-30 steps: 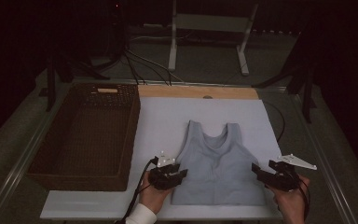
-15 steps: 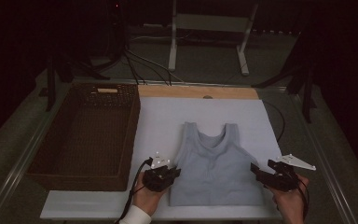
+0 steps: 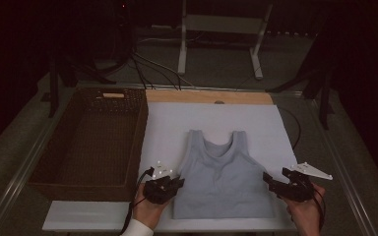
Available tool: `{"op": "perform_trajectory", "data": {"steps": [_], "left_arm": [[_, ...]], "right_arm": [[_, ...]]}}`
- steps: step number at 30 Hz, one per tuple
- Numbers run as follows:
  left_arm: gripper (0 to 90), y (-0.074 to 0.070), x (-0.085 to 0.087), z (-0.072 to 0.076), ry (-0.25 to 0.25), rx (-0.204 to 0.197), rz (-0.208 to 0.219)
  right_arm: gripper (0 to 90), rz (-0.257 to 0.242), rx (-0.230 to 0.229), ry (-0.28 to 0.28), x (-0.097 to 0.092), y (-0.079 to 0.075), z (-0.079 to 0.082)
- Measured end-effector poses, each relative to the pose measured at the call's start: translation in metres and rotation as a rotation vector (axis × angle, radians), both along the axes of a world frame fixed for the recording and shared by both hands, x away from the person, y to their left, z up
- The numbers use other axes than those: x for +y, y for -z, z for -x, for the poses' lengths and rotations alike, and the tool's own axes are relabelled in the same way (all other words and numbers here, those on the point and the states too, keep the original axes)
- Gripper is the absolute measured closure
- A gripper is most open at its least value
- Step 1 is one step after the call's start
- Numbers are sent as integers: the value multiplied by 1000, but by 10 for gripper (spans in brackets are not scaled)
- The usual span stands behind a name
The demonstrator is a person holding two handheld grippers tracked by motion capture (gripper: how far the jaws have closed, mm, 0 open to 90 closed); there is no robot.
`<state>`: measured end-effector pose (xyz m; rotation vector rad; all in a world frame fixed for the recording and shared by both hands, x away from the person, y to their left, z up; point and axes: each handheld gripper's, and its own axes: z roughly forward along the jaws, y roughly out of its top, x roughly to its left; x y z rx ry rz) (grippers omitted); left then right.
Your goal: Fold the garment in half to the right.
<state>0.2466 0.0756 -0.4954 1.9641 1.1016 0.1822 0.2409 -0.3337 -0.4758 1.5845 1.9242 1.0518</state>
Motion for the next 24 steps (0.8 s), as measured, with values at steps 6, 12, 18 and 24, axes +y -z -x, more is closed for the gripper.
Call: {"op": "perform_trajectory", "data": {"steps": [6,12,18,24], "left_arm": [[846,-6,8,3,-31,-26,-29],[842,-10,0,3,-7,-24,-15],[841,-17,-7,1,16,-27,23],[840,-25,-19,-1,49,-41,38]], "right_arm": [[202,-2,-3,2,0,0,0],[202,4,-2,-1,1,0,0],[197,5,-5,3,1,0,0],[191,4,-8,6,0,0,0]]}}
